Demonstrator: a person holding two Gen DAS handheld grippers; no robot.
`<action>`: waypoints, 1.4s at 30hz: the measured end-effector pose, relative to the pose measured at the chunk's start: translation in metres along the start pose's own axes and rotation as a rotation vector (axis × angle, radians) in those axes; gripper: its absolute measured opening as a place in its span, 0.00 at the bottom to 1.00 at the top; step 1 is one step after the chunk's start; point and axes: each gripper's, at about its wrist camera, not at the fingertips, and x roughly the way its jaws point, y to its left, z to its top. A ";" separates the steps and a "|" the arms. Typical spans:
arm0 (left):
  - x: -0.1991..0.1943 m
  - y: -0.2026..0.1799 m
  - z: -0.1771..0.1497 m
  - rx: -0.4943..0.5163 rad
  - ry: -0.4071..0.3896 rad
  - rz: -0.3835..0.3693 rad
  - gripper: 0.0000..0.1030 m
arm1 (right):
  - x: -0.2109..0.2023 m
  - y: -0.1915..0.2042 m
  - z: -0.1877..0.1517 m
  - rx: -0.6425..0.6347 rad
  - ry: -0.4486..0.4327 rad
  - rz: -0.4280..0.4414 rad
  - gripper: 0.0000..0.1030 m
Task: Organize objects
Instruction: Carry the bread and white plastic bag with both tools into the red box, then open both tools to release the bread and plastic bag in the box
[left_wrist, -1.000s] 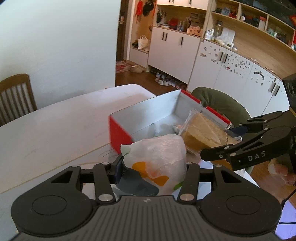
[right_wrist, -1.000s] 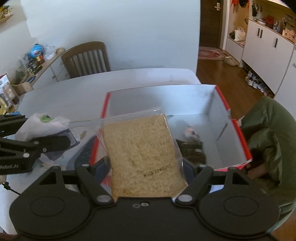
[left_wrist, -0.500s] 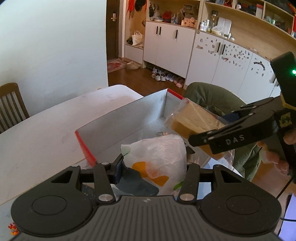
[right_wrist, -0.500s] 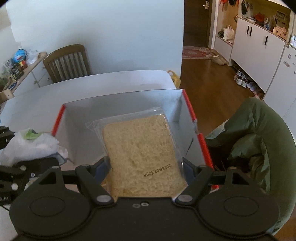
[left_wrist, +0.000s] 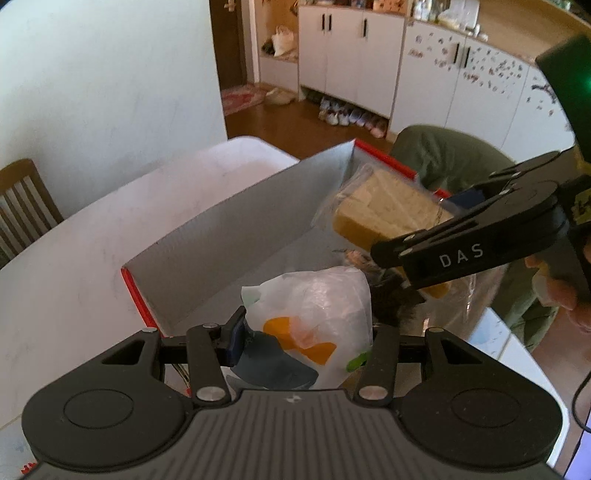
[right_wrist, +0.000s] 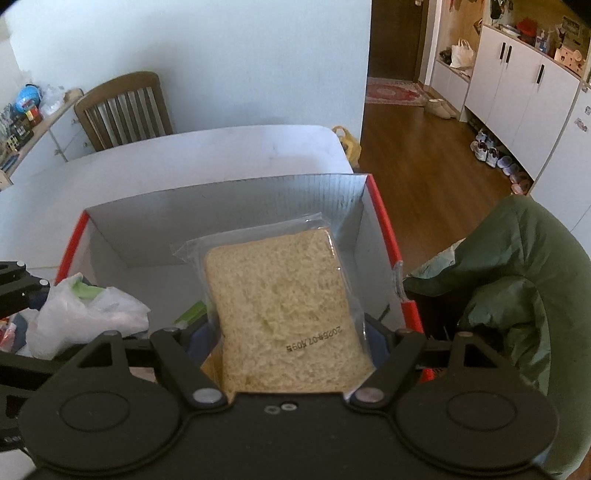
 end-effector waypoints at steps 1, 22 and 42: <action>0.005 0.001 0.000 0.000 0.012 0.006 0.47 | 0.004 -0.001 0.001 0.001 0.007 0.000 0.77; 0.048 -0.002 -0.002 0.070 0.159 0.067 0.48 | 0.040 0.014 0.001 -0.101 0.050 -0.075 0.78; 0.036 -0.004 -0.007 0.041 0.166 0.010 0.75 | 0.008 0.010 0.002 -0.061 -0.010 -0.042 0.86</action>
